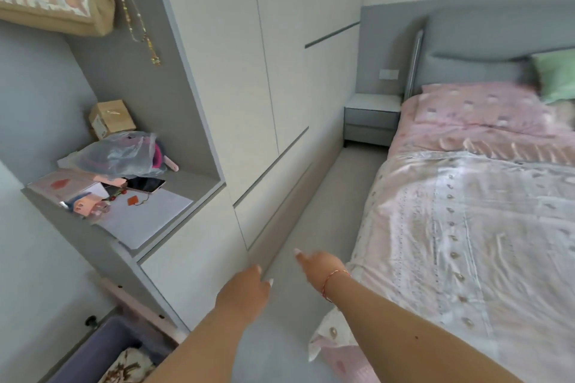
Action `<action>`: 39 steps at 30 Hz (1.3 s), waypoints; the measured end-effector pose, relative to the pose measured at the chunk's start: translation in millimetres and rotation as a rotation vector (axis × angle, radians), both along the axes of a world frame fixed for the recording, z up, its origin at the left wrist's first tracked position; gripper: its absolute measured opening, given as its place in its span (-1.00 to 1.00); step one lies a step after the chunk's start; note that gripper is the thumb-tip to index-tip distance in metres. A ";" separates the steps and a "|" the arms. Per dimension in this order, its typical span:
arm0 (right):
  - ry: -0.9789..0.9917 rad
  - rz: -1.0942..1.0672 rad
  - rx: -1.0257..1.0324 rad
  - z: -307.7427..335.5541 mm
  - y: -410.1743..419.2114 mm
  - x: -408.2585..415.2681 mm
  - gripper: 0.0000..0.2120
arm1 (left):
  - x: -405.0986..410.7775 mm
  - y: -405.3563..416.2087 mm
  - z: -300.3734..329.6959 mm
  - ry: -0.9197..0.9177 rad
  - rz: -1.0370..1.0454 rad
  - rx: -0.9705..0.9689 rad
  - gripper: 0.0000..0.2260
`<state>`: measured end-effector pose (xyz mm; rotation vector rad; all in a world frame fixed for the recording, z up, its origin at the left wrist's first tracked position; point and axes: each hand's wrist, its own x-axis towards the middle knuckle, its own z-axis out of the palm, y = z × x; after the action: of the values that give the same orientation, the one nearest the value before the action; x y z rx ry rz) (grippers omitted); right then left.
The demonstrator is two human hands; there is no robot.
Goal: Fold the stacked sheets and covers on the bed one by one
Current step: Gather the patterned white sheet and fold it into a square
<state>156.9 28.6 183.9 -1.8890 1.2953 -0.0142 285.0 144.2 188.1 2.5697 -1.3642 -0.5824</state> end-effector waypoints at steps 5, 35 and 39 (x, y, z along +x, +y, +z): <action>0.053 -0.136 0.032 -13.2 -58.1 -77.6 -0.52 | -48.8 -65.8 -12.6 0.036 -0.057 0.056 -0.66; 0.408 0.128 0.217 -209.2 -179.4 -133.4 -0.57 | -110.2 -136.1 -249.6 0.733 0.727 0.295 -0.58; 0.401 0.190 0.200 -231.0 -180.9 -131.3 -0.55 | -109.5 -143.7 -261.0 0.923 0.954 0.214 -0.88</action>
<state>25.6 -152.4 -47.1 -1.8897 1.3111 0.5976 175.4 0.5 -72.9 2.1683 0.2154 -1.4287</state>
